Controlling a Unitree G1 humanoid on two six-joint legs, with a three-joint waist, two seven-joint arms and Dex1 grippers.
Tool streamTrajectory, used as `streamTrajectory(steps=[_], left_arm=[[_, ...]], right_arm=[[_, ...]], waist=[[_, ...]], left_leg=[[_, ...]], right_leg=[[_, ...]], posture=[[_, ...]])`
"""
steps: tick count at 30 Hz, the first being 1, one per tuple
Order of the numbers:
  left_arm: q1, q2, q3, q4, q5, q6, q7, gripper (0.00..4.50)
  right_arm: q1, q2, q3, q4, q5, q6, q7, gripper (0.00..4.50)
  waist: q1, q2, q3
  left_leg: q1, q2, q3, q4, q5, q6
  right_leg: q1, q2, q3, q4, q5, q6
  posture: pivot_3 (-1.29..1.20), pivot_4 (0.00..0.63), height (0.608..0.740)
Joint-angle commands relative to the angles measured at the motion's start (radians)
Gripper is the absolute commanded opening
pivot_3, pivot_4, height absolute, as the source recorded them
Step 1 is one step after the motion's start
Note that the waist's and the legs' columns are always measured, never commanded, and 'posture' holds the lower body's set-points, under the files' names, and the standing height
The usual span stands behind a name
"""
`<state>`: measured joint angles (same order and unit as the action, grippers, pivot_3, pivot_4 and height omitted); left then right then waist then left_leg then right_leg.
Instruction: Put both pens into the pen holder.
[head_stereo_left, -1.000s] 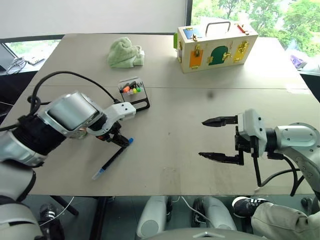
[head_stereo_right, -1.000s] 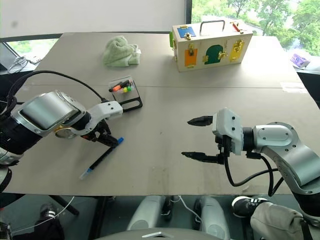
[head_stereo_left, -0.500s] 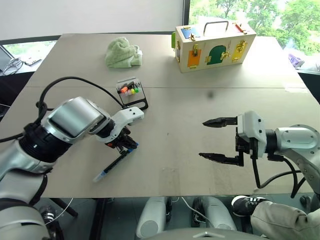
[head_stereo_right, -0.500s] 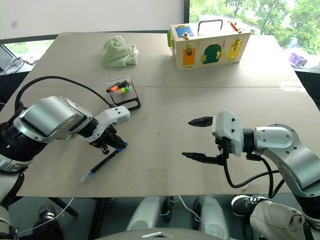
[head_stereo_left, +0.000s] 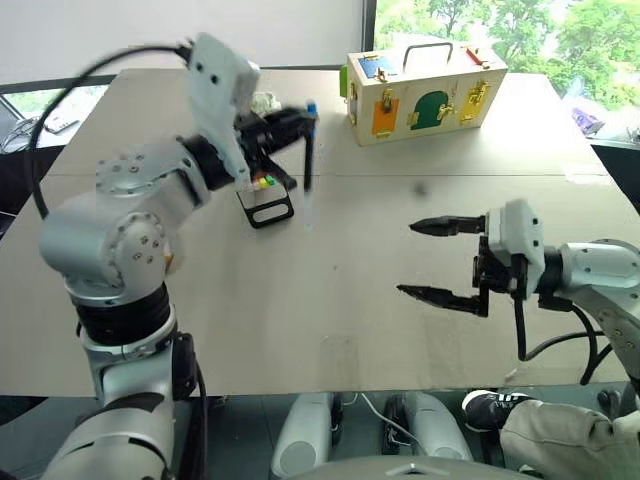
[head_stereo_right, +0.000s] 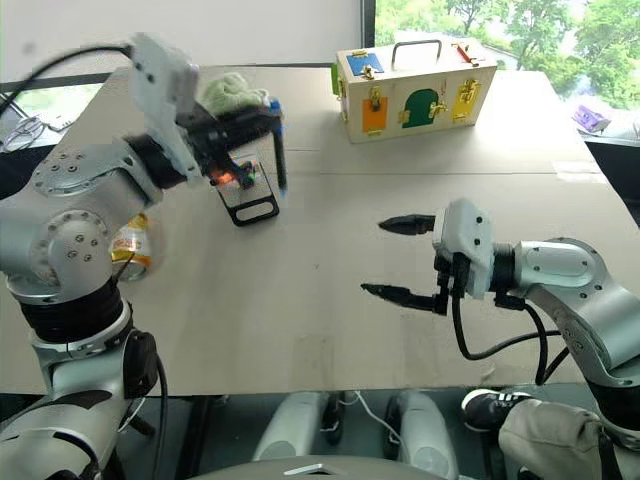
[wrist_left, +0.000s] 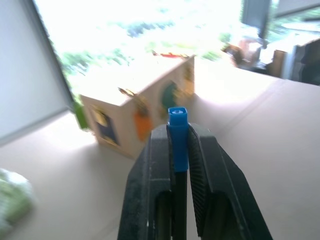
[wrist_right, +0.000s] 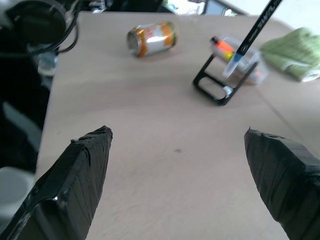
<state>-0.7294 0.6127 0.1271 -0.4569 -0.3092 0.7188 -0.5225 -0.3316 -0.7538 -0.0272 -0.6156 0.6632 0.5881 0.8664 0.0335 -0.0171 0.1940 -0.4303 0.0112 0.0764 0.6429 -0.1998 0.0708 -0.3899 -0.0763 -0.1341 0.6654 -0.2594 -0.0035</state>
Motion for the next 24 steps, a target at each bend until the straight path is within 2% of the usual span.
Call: streamTrajectory(steps=[1, 5, 8, 12, 17, 24], left_arm=[[0.087, 0.080, -0.089, 0.088, 0.225, -0.473, -0.036, 0.13], [0.142, 0.125, -0.113, 0.342, 0.294, -0.963, -0.121, 0.13], [0.110, 0.119, -0.128, 0.523, 0.298, -1.143, -0.160, 0.13], [0.080, 0.089, -0.130, 0.581, 0.231, -1.201, -0.216, 0.13], [0.152, 0.097, -0.121, 0.487, 0.191, -1.224, -0.262, 0.13], [0.237, 0.137, -0.066, 0.413, 0.184, -1.170, -0.255, 0.13]], right_arm=[[-0.013, 0.015, -0.054, -0.057, 0.045, 0.020, -0.061, 4.50], [-0.023, 0.039, -0.058, -0.079, 0.067, 0.041, -0.116, 4.50], [-0.029, 0.043, -0.058, -0.091, 0.080, 0.054, -0.141, 4.50], [-0.014, 0.024, -0.072, -0.112, 0.092, 0.067, -0.154, 4.50], [0.013, 0.010, -0.093, -0.139, 0.110, 0.077, -0.180, 4.50], [0.034, 0.010, -0.092, -0.151, 0.115, 0.074, -0.188, 4.50]], waist=[[0.003, 0.001, 0.000], [0.006, 0.001, -0.001], [0.008, 0.001, -0.001], [0.007, 0.001, -0.001], [0.002, 0.001, -0.001], [0.001, 0.001, -0.001]], left_leg=[[0.000, 0.000, 0.001, -0.001, 0.000, 0.000], [0.000, 0.000, 0.001, -0.001, 0.000, 0.000], [-0.002, 0.000, 0.000, -0.001, -0.001, 0.001], [-0.004, 0.000, 0.000, 0.001, -0.002, 0.003], [-0.003, 0.000, 0.001, 0.001, -0.002, 0.003], [-0.003, 0.000, 0.001, 0.001, -0.002, 0.003]], right_leg=[[0.000, 0.000, 0.000, 0.000, 0.000, 0.000], [0.000, 0.000, 0.000, 0.000, 0.000, -0.001], [-0.002, -0.001, 0.000, -0.001, 0.000, 0.000], [-0.002, -0.001, -0.001, -0.001, 0.000, 0.000], [-0.002, -0.001, -0.001, -0.001, 0.000, 0.000], [-0.002, -0.001, -0.001, 0.000, 0.000, 0.001]], posture=[[0.00, 0.150, 0.740], [0.00, 0.150, 0.740], [0.00, 0.150, 0.740], [0.00, 0.150, 0.740], [0.00, 0.150, 0.740], [0.00, 0.150, 0.740]])
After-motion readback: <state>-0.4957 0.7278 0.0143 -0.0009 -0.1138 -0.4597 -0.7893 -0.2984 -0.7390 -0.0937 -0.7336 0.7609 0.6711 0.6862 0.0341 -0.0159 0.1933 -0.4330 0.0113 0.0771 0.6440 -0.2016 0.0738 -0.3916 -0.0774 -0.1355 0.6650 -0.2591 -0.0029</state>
